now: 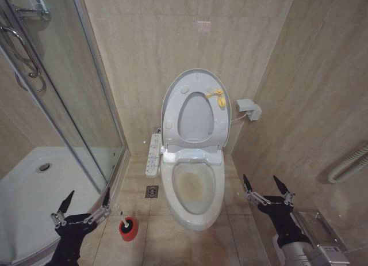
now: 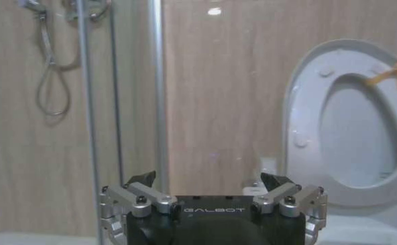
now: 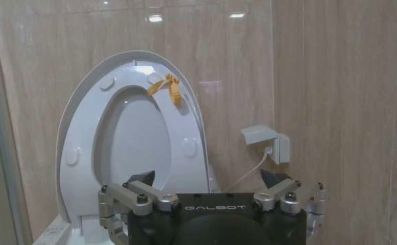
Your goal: Open the toilet lid, clean the toilet bowl with a toilet brush, close the toilet lid, and flush.
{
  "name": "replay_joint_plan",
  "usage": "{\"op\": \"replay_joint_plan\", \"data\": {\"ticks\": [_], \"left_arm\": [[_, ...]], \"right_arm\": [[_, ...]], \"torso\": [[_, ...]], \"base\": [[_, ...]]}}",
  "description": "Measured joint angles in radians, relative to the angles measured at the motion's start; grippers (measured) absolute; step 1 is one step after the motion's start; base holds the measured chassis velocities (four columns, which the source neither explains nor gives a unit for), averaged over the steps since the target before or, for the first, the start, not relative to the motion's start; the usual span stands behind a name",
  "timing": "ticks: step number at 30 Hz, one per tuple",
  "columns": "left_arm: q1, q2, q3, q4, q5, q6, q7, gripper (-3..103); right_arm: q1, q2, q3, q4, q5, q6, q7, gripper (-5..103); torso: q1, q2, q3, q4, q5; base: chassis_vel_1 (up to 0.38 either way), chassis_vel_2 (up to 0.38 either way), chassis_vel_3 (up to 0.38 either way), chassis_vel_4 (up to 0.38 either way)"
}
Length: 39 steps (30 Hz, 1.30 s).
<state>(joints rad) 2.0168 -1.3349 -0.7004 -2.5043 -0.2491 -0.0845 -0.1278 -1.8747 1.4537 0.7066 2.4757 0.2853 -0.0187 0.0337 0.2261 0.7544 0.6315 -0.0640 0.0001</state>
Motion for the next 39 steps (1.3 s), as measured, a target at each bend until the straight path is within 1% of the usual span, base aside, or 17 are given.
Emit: {"op": "replay_joint_plan", "data": {"ticks": [1,4,7,17,39], "left_arm": [[0.000,0.000,0.000,0.000,0.000,0.000,0.000,100],[-0.004,0.003,-0.006,0.001,0.020,-0.036,0.046,100],[-0.007,0.001,0.003,0.002,0.021,-0.044,0.056,100],[-0.010,0.006,-0.008,0.003,0.034,-0.046,0.068,100],[-0.012,0.007,-0.009,0.004,0.037,-0.045,0.068,100]], "right_arm": [[0.000,0.000,0.000,0.000,0.000,0.000,0.000,100],[0.000,0.000,0.000,0.000,0.000,0.000,0.000,100],[0.000,0.000,0.000,0.000,0.000,0.000,0.000,100],[0.000,0.000,0.000,0.000,0.000,0.000,0.000,100],[0.000,0.000,0.000,0.000,0.000,0.000,0.000,100]], "torso": [[0.000,0.000,0.000,0.0000,0.0000],[0.000,0.000,0.000,-0.0002,0.0000],[0.000,0.000,0.000,-0.0001,0.0000],[0.000,0.000,0.000,-0.0001,-0.0001],[0.000,0.000,0.000,-0.0001,-0.0001]], "base": [[0.000,0.000,0.000,0.000],[0.000,0.000,0.000,0.000],[0.000,0.000,0.000,0.000],[0.000,0.000,0.000,0.000],[0.000,0.000,0.000,0.000]]}}
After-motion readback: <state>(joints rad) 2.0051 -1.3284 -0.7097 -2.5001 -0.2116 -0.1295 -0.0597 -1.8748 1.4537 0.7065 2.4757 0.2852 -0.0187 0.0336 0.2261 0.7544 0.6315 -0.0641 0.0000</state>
